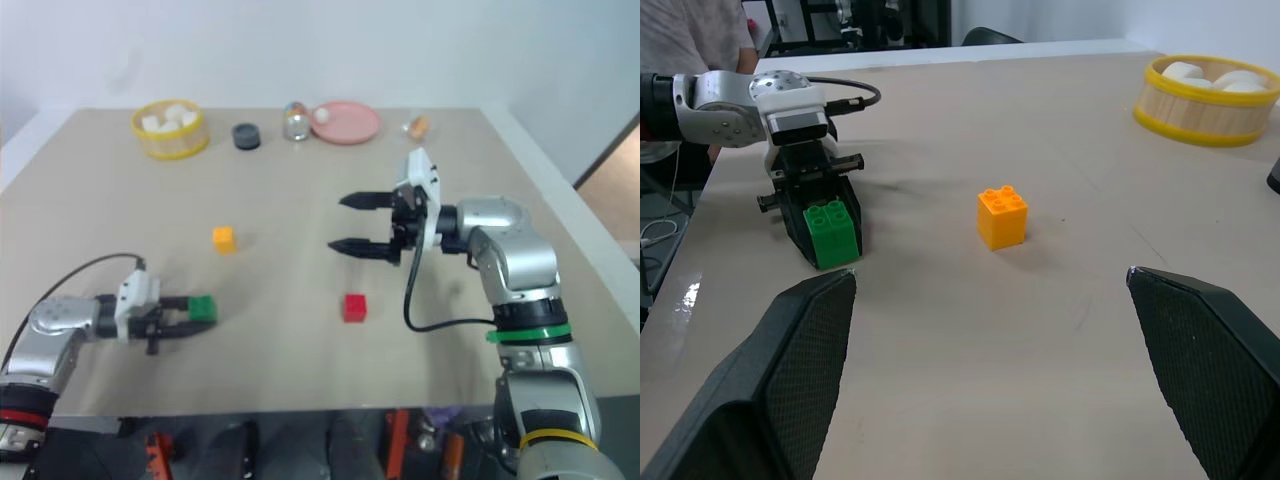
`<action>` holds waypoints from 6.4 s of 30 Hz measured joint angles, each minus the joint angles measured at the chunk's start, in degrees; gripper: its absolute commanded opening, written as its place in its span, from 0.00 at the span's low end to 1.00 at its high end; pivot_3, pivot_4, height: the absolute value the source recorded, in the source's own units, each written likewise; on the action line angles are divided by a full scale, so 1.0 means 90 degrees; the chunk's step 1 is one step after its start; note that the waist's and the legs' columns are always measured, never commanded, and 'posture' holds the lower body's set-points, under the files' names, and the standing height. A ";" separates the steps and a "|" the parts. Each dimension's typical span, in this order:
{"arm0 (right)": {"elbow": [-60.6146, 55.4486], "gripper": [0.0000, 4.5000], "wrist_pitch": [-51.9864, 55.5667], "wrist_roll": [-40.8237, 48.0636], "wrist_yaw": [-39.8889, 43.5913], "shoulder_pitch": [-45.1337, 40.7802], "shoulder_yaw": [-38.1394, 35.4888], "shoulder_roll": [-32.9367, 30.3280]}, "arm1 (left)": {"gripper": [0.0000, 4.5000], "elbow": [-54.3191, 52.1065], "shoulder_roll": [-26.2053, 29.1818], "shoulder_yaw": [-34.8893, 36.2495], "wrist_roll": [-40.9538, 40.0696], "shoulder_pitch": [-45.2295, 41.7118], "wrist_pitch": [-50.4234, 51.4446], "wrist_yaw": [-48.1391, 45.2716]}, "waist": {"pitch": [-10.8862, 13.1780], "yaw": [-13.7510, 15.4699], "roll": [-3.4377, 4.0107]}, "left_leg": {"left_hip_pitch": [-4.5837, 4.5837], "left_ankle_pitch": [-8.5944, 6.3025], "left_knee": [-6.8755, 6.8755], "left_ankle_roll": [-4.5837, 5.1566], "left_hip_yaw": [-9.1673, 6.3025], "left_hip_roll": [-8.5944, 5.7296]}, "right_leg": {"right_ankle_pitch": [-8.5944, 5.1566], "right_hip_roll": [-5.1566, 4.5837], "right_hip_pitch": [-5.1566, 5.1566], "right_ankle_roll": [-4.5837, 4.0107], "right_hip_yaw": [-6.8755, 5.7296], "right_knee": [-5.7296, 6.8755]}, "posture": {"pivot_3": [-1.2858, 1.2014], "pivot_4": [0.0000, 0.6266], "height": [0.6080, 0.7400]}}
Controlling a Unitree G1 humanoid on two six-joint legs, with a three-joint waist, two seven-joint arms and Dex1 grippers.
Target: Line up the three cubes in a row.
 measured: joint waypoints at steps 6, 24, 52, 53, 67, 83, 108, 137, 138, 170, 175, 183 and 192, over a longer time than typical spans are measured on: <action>-0.0075 1.00 0.0151 0.0035 0.0027 -0.0015 -0.0002 -0.0063 | 0.30 -0.0180 -0.0625 -0.0545 0.0049 -0.0740 0.0344 0.0054 | 0.0000 0.0002 0.0001 | -0.0002 0.0001 0.0004 0.0001 -0.0009 -0.0003 | 0.0010 0.0006 0.0003 0.0021 0.0001 0.0002 | 0.52 0.24 1.00; -0.1002 1.00 0.0675 0.0511 0.0025 0.0597 -0.0380 -0.0849 | 0.30 0.0907 -0.1769 -0.1244 0.0606 -0.1983 0.0342 0.0304 | 0.0000 -0.0012 0.0001 | -0.0005 0.0002 0.0008 0.0004 -0.0025 -0.0004 | 0.0007 0.0022 0.0005 0.0028 0.0013 0.0010 | 0.52 0.24 1.00; -0.2118 1.00 0.0884 0.1157 -0.0072 0.1996 -0.0760 -0.1518 | 0.30 0.0737 -0.1680 -0.1356 0.0673 -0.1546 0.0469 0.0018 | 0.0000 -0.0006 0.0001 | -0.0004 0.0004 0.0055 0.0007 -0.0023 -0.0005 | 0.0011 0.0019 0.0023 0.0015 0.0015 0.0010 | 0.52 0.24 1.00; -0.2119 1.00 0.0887 0.1184 -0.0078 0.1997 -0.0760 -0.1519 | 0.30 0.0771 -0.1715 -0.1356 0.0679 -0.1584 0.0463 0.0021 | 0.0000 -0.0006 0.0001 | -0.0004 0.0004 0.0056 0.0007 -0.0023 -0.0005 | 0.0012 0.0018 0.0024 0.0015 0.0015 0.0010 | 0.52 0.24 1.00; -0.2139 1.00 0.0828 0.1237 -0.0157 0.2318 -0.0822 -0.1667 | 0.30 0.1322 -0.1849 -0.1406 0.0849 -0.1881 0.0050 -0.0098 | 0.0000 -0.0005 0.0001 | -0.0004 0.0003 0.0055 0.0007 -0.0023 -0.0005 | 0.0011 0.0019 0.0024 0.0015 0.0015 0.0010 | 0.52 0.24 1.00; -0.2105 1.00 0.0768 0.1232 -0.0280 0.2229 -0.0821 -0.1634 | 0.30 0.1517 -0.1887 -0.1431 0.0941 -0.1966 -0.0241 -0.0224 | 0.0000 -0.0004 0.0001 | -0.0003 0.0003 0.0055 0.0007 -0.0024 -0.0006 | 0.0011 0.0018 0.0026 0.0015 0.0016 0.0010 | 0.52 0.24 1.00; -0.2038 1.00 0.0709 0.1106 -0.0326 0.2124 -0.0819 -0.1518 | 0.66 0.1890 -0.2072 -0.1425 0.1045 -0.2161 -0.0446 -0.0107 | -0.0001 0.0028 0.0003 | -0.0001 0.0009 0.0065 0.0016 -0.0024 -0.0021 | 0.0017 0.0003 0.0035 0.0024 0.0016 0.0010 | 0.52 0.24 1.00; -0.1844 1.00 0.0756 0.1150 -0.0352 0.1787 -0.0801 -0.1415 | 0.98 0.0315 -0.0140 -0.0470 0.0197 -0.0975 0.0669 -0.0430 | 0.0001 -0.0002 0.0003 | -0.0010 0.0009 0.0045 0.0016 -0.0017 -0.0016 | 0.0007 -0.0004 0.0016 0.0015 0.0012 0.0009 | 0.52 0.24 1.00; -0.1844 1.00 0.0756 0.1152 -0.0350 0.1788 -0.0801 -0.1415 | 0.98 0.0215 -0.0048 -0.0355 0.0140 -0.0879 0.0756 -0.0352 | 0.0001 -0.0005 0.0002 | -0.0011 0.0009 0.0045 0.0016 -0.0015 -0.0015 | 0.0007 -0.0005 0.0015 0.0015 0.0012 0.0009 | 0.52 0.24 1.00; -0.1784 1.00 0.0553 0.0978 -0.0843 0.1250 -0.0653 -0.0675 | 0.98 0.1168 -0.0932 0.0393 0.0856 -0.1255 0.1030 0.3292 | -0.0001 0.0160 -0.0001 | -0.0009 0.0024 0.0055 0.0004 -0.0009 -0.0018 | 0.0032 -0.0007 0.0015 0.0015 0.0011 0.0009 | 0.52 0.24 1.00; -0.1789 1.00 0.0546 0.0967 -0.0929 0.1258 -0.0654 -0.0664 | 0.98 0.2270 -0.1046 0.0383 0.0991 -0.1993 0.0704 0.3440 | -0.0001 0.0149 0.0000 | -0.0017 0.0019 0.0039 0.0000 -0.0008 -0.0018 | 0.0017 -0.0004 0.0003 0.0020 0.0011 0.0008 | 0.52 0.24 1.00; -0.1789 1.00 0.0546 0.0963 -0.0985 0.1262 -0.0654 -0.0663 | 0.98 0.3033 -0.1123 0.0300 0.1084 -0.2428 0.0244 0.2942 | -0.0001 0.0156 -0.0001 | -0.0017 0.0017 0.0019 -0.0001 -0.0017 -0.0021 | 0.0011 -0.0001 0.0003 0.0031 0.0011 0.0008 | 0.52 0.24 1.00; -0.1788 1.00 0.0545 0.0944 -0.0997 0.1259 -0.0654 -0.0663 | 0.98 0.3035 -0.1228 0.0236 0.1032 -0.2437 0.0218 0.2215 | -0.0001 0.0160 -0.0001 | -0.0017 0.0017 0.0020 -0.0001 -0.0017 -0.0023 | 0.0005 -0.0003 0.0007 0.0028 0.0012 0.0006 | 0.52 0.24 1.00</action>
